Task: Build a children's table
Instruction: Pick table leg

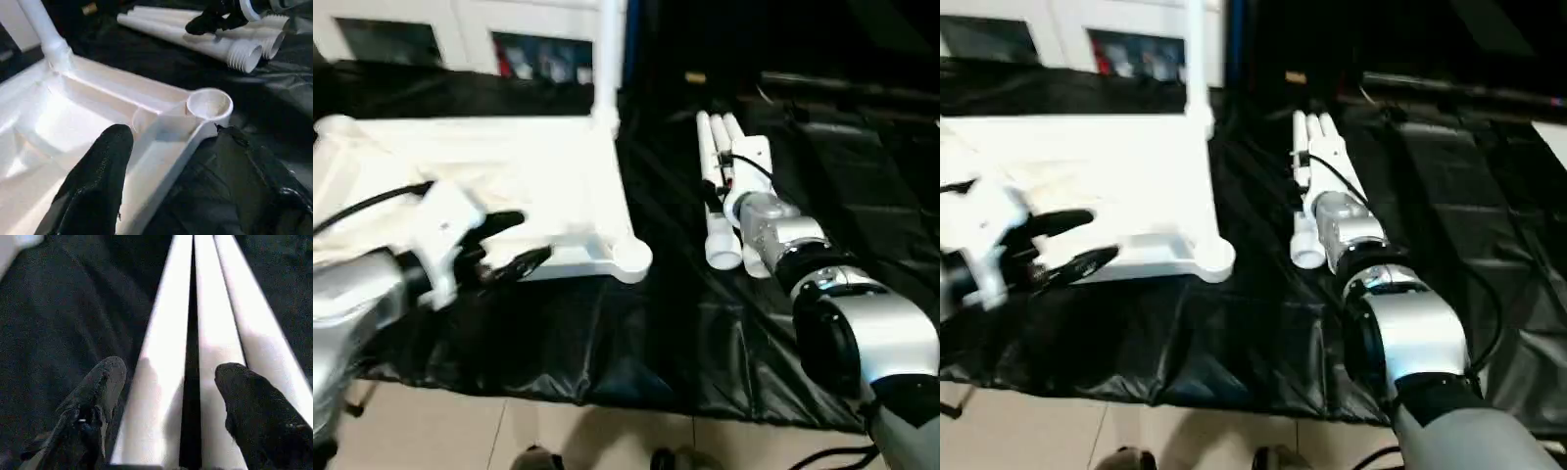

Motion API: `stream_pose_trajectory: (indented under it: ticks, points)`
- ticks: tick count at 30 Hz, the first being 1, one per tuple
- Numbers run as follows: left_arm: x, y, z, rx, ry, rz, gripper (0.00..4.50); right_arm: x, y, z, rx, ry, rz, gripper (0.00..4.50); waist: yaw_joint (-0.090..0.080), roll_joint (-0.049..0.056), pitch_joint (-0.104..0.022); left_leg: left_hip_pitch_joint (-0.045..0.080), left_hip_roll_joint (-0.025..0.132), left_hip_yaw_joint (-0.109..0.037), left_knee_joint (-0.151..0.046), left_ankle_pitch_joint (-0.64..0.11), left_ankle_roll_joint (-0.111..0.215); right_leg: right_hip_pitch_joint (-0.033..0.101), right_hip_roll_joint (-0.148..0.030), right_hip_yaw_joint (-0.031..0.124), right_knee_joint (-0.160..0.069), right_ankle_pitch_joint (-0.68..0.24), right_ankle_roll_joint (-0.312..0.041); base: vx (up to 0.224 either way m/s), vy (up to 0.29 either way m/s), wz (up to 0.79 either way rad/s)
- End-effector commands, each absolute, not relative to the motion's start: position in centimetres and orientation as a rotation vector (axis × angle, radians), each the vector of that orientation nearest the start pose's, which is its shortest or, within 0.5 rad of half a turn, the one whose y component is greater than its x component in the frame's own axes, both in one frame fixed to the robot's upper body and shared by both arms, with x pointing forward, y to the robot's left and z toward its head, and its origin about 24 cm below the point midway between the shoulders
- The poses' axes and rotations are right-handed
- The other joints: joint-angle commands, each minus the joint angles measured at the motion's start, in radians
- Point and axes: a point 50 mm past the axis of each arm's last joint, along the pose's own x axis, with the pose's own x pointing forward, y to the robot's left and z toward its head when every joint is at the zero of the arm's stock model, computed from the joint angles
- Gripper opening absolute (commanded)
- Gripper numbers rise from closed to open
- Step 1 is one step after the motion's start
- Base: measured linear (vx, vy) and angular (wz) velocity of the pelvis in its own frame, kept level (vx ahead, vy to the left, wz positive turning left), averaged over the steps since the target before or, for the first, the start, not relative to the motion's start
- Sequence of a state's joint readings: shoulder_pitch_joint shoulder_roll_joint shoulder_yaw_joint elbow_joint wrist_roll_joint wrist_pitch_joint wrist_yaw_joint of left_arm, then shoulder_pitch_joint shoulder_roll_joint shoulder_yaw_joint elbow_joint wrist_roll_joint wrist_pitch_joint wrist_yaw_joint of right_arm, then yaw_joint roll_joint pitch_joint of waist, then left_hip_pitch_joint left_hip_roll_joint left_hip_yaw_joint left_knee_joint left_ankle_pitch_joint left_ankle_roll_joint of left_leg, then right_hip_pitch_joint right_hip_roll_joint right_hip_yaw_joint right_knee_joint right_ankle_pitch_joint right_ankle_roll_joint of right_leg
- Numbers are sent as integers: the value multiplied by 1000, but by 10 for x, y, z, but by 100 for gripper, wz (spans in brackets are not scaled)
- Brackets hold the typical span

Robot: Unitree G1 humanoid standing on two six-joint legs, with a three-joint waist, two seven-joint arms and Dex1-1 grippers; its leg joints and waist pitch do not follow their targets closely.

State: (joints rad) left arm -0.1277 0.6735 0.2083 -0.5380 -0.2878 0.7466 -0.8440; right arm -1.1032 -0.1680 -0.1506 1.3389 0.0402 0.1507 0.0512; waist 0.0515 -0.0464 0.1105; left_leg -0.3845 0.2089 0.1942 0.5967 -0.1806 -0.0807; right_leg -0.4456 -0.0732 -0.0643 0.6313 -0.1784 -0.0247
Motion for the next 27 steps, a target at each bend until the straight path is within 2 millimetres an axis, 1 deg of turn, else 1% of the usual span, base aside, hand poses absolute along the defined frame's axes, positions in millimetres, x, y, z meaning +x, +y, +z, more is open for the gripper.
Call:
stream_pose_trajectory:
  ticks: [1, 3, 4, 6, 7, 8, 9, 10, 11, 12, 14, 16, 17, 21, 22, 24, 25, 26, 27]
  points:
    - [229, 214, 168, 384, 218, -743, 312, 407, -143, 94, -15, 429, 69, 337, 1, 9, -59, 10, 9, -3, -66, -147, 31, 62, -42, 49, -53, -78, -216, 0, 0, 0]
    - [226, 215, 169, 399, 220, -735, 312, 406, -141, 91, -5, 458, 89, 337, 2, 8, -57, 9, 11, -4, -65, -121, 39, 62, -42, 49, -50, -55, -220, 0, 0, 0]
    - [226, 216, 169, 402, 219, -733, 312, 406, -141, 91, -6, 463, 92, 337, 1, 10, -54, 11, 11, -3, -65, -116, 41, 58, -41, 48, -50, -44, -224, 0, 0, 0]
    - [225, 217, 170, 399, 223, -729, 312, 405, -141, 90, 8, 485, 105, 337, 1, 8, -51, 12, 11, -2, -66, -121, 39, 57, -40, 49, -50, -44, -228, 0, 0, 0]
    - [225, 218, 172, 398, 222, -721, 312, 405, -141, 89, 3, 503, 119, 337, 0, 1, -49, 13, 12, -1, -67, -138, 34, 58, -41, 50, -52, -70, -225, 0, 0, 0]
    - [225, 218, 172, 398, 222, -721, 312, 405, -141, 89, 5, 504, 120, 337, 2, 3, -49, 14, 13, -2, -68, -141, 29, 58, -44, 50, -52, -76, -224, 0, 0, 0]
    - [225, 218, 173, 400, 223, -721, 312, 405, -141, 90, 10, 507, 124, 337, 2, 5, -46, 16, 14, -1, -68, -150, 20, 56, -44, 51, -54, -87, -222, 0, 0, 0]
    - [225, 218, 174, 397, 225, -719, 312, 405, -142, 92, 11, 508, 127, 337, 1, -1, -46, 15, 13, -1, -68, -152, 16, 57, -43, 51, -53, -90, -222, 0, 0, 0]
    - [224, 218, 174, 393, 228, -719, 312, 406, -143, 93, 17, 514, 136, 337, 2, -2, -47, 16, 14, -2, -68, -141, 13, 58, -44, 51, -50, -76, -222, 0, 0, 0]
    - [224, 218, 174, 392, 230, -720, 312, 406, -143, 94, 21, 516, 139, 337, 1, -5, -47, 16, 13, 0, -67, -135, 12, 59, -43, 51, -49, -63, -224, 0, 0, 0]
    - [223, 218, 175, 390, 237, -730, 312, 405, -143, 94, 27, 541, 155, 337, 2, -5, -47, 15, 13, -1, -66, -117, 17, 60, -44, 52, -47, -45, -227, 0, 0, 0]
    - [222, 217, 175, 389, 247, -746, 312, 404, -144, 93, 29, 567, 166, 337, 2, -10, -46, 13, 12, 1, -65, -106, 23, 61, -43, 53, -46, -33, -230, 0, 0, 0]
    - [222, 217, 175, 391, 253, -755, 312, 404, -145, 93, 30, 582, 168, 337, 3, -9, -46, 13, 12, 0, -65, -106, 22, 62, -45, 53, -46, -40, -229, 0, 0, 0]
    - [220, 215, 175, 386, 286, -804, 312, 399, -147, 88, 65, 659, 178, 337, 3, -10, -44, 15, 12, -1, -67, -118, 11, 60, -45, 53, -49, -70, -224, 0, 0, 0]
    - [219, 215, 175, 387, 294, -816, 315, 398, -148, 86, 72, 679, 177, 309, 3, -11, -44, 15, 13, -1, -67, -121, 6, 60, -46, 53, -48, -76, -222, 0, 0, 0]
    - [218, 214, 175, 388, 305, -835, 315, 397, -152, 85, 68, 698, 164, 302, 3, -13, -45, 15, 12, 0, -67, -117, 1, 60, -45, 53, -48, -73, -221, 0, 0, 0]
    - [218, 214, 175, 386, 311, -843, 315, 396, -154, 84, 67, 705, 153, 299, 3, -17, -51, 16, 12, 1, -65, -109, -1, 63, -46, 53, -47, -67, -221, 0, 0, 0]
    - [218, 214, 175, 384, 315, -848, 315, 396, -156, 84, 66, 708, 146, 299, 3, -17, -51, 16, 12, 1, -65, -109, -1, 63, -46, 53, -47, -67, -221, 0, 0, 0]
    - [217, 213, 175, 379, 321, -860, 315, 396, -158, 84, 75, 713, 140, 282, 4, -14, -51, 15, 11, 1, -64, -98, -2, 63, -46, 53, -45, -54, -223, 0, 0, 0]
